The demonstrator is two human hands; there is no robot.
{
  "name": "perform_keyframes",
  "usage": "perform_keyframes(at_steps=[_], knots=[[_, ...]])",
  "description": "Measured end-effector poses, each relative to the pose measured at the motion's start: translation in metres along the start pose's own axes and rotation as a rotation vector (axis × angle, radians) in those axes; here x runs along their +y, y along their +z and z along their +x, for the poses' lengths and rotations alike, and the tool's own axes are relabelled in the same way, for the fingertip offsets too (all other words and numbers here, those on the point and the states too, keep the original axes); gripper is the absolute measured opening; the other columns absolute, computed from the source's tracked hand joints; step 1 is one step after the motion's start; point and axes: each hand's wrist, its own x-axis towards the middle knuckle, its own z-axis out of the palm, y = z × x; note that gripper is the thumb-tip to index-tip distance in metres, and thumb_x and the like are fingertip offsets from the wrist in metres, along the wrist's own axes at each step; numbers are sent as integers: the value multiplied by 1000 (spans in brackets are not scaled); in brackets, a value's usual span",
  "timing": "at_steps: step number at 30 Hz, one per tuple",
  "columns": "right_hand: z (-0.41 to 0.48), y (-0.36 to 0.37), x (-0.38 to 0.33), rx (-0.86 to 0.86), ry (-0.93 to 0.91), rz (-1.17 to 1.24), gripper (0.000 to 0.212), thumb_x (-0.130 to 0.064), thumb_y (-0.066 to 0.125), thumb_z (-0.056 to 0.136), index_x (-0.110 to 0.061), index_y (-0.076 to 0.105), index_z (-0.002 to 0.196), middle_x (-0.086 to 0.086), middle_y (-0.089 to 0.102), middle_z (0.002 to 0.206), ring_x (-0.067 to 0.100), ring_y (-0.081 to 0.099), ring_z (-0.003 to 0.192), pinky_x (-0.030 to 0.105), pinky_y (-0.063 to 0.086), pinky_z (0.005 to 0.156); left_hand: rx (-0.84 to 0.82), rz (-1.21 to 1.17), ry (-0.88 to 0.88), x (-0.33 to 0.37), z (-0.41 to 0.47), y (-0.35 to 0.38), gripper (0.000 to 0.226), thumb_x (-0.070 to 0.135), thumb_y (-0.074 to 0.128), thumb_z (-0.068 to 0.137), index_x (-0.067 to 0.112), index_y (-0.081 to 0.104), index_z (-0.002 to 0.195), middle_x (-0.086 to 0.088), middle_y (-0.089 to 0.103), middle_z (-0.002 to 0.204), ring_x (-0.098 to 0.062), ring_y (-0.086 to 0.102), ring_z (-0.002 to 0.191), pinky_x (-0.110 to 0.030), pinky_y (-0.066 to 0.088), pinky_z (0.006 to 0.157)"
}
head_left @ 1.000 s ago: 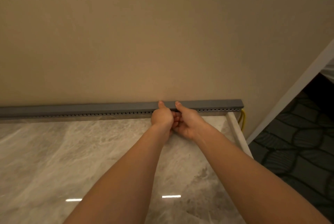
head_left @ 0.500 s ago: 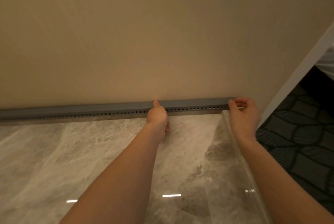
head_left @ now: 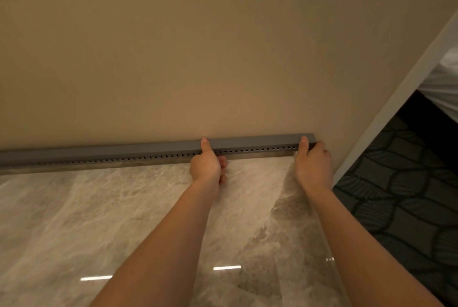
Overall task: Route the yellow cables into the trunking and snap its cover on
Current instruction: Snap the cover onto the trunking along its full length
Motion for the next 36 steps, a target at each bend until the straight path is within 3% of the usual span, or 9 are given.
perform_keyframes(at_steps=[9, 17, 19, 21, 23, 25, 29, 32, 36], knots=[[-5, 2, 0, 51, -182, -269, 62, -55, 22, 95, -1, 47, 114, 23, 57, 109, 38, 54, 99, 44, 45, 83, 52, -23, 55, 1, 3, -13, 55, 52, 34, 96, 9, 56, 72, -6, 62, 64, -19, 42, 45, -28, 34, 42], [-3, 2, -2, -2, -34, 6, 58, -55, 37, 93, -3, 44, 119, 20, 55, 117, 38, 52, 107, 45, 45, 88, -172, 116, 3, 15, 1, -51, 72, 61, 28, 93, 1, 58, 67, -8, 55, 57, -17, 38, 43, -21, 31, 42], [-2, 1, 0, -4, -1, 109, 58, -55, 44, 90, -6, 45, 121, 16, 56, 117, 35, 53, 108, 45, 46, 90, -71, 414, 229, 15, 2, -70, 73, 59, 30, 94, 2, 63, 63, -9, 61, 58, -20, 48, 47, -26, 38, 49], [-1, 0, 1, 53, -38, 147, 57, -50, 52, 88, -6, 46, 124, 15, 54, 121, 32, 49, 112, 44, 43, 95, 189, 768, 611, 10, 1, -90, 61, 51, 40, 95, 4, 66, 67, -9, 67, 66, -23, 57, 59, -30, 41, 54], [-5, -1, -1, 171, -184, 95, 50, -38, 60, 87, -5, 50, 123, 15, 52, 123, 31, 45, 115, 39, 38, 98, 402, 978, 1048, 6, 1, -109, 32, 36, 57, 91, 9, 64, 76, -4, 64, 73, -22, 57, 65, -27, 36, 49], [-12, -1, -5, 254, -459, 22, 39, -24, 68, 83, -5, 57, 116, 15, 56, 114, 31, 47, 108, 34, 35, 92, 416, 1128, 1372, 8, 8, -122, 16, 25, 72, 80, 11, 66, 84, -5, 61, 79, -24, 57, 72, -28, 39, 48], [-21, 12, -8, 210, -999, -198, 37, -13, 81, 67, -7, 68, 101, 10, 65, 93, 29, 55, 88, 36, 45, 75, 279, 1467, 1588, 18, 28, -133, 34, 13, 83, 64, 10, 73, 97, -7, 65, 81, -31, 60, 75, -35, 47, 63], [-24, 18, -12, 243, -1100, -293, 38, -11, 83, 63, -5, 70, 98, 10, 67, 86, 27, 56, 82, 35, 43, 70, 274, 1505, 1667, 22, 37, -140, 36, 2, 81, 63, 9, 74, 98, -6, 67, 77, -29, 61, 66, -32, 48, 61], [-19, 21, -20, 314, -1227, -323, 18, -9, 78, 72, -6, 71, 87, 8, 66, 75, 27, 59, 68, 32, 37, 67, 262, 1457, 1747, 28, 45, -149, 30, 4, 74, 64, 10, 75, 93, -3, 71, 75, -25, 64, 59, -26, 47, 49]])
